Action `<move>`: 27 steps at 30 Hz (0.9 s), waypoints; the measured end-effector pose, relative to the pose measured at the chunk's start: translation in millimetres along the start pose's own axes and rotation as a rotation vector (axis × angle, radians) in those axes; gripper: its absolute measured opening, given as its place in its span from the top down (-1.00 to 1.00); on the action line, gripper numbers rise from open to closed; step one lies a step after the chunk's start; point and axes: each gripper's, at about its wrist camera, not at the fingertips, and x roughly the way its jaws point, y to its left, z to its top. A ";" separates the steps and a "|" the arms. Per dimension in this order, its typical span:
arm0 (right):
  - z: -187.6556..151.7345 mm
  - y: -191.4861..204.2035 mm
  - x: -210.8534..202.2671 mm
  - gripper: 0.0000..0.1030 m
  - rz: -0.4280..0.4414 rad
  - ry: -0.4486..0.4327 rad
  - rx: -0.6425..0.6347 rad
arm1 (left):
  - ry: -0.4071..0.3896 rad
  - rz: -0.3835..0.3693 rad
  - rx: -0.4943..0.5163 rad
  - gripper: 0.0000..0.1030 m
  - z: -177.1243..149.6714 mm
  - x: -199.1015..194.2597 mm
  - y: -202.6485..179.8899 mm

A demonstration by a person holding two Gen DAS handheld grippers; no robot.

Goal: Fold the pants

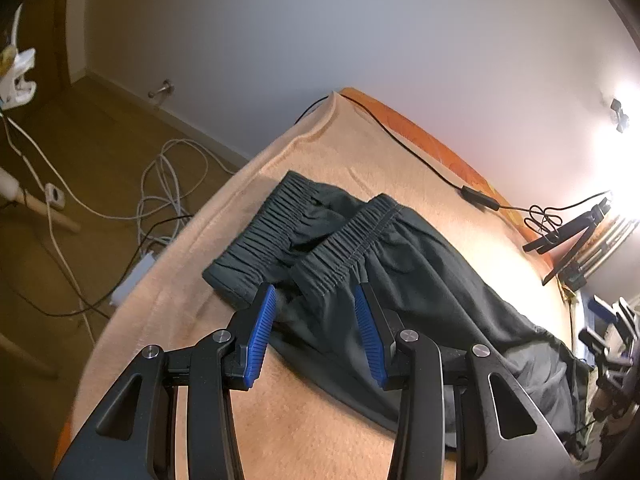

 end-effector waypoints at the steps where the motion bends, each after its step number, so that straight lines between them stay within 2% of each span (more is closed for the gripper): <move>1: 10.7 3.5 8.8 0.02 0.027 -0.006 0.010 | 0.000 -0.002 -0.005 0.23 0.0 1.5 -0.2; 4: 35.7 12.2 31.6 0.01 0.098 -0.014 0.028 | -0.005 -0.003 -0.011 0.23 -2.3 7.4 -1.1; 7: 54.4 28.6 49.5 -0.02 0.130 -0.015 0.014 | -0.010 -0.005 -0.015 0.20 -4.7 7.7 0.3; 8: 59.9 32.7 56.3 -0.03 0.146 -0.014 0.014 | -0.012 -0.002 -0.017 0.06 -6.0 9.1 1.3; 10: 70.3 37.8 70.7 -0.07 0.186 -0.006 0.029 | -0.016 -0.003 -0.028 -0.05 -7.9 12.6 0.6; 18: 103.1 48.5 142.0 -0.08 0.314 0.073 0.131 | -0.063 0.055 -0.008 -0.05 -11.2 17.6 -7.8; 19: 105.6 50.5 149.1 -0.08 0.323 0.081 0.139 | -0.073 0.067 -0.005 -0.01 -12.1 17.0 -7.6; 20: 107.8 52.8 157.3 -0.08 0.329 0.095 0.144 | -0.085 0.074 -0.004 0.20 -13.0 16.5 -8.4; 22: 109.6 54.7 167.6 -0.07 0.338 0.112 0.148 | -0.099 0.075 -0.010 0.46 -13.5 16.1 -7.5; 23: 110.5 56.5 172.7 -0.04 0.350 0.123 0.150 | -0.108 0.070 -0.013 0.52 -14.2 15.7 -7.0; 24: 110.3 57.1 175.2 0.02 0.362 0.129 0.154 | -0.116 0.069 -0.010 0.60 -14.7 14.9 -7.2; 25: 110.6 56.4 176.9 0.28 0.371 0.132 0.159 | -0.121 0.068 -0.003 0.70 -15.2 14.3 -7.2; 26: 111.4 56.9 178.7 0.42 0.376 0.134 0.162 | -0.128 0.061 0.006 0.76 -16.2 12.5 -8.4; 27: 111.2 57.0 176.9 0.44 0.378 0.128 0.163 | -0.135 0.058 0.014 0.77 -17.5 10.8 -9.7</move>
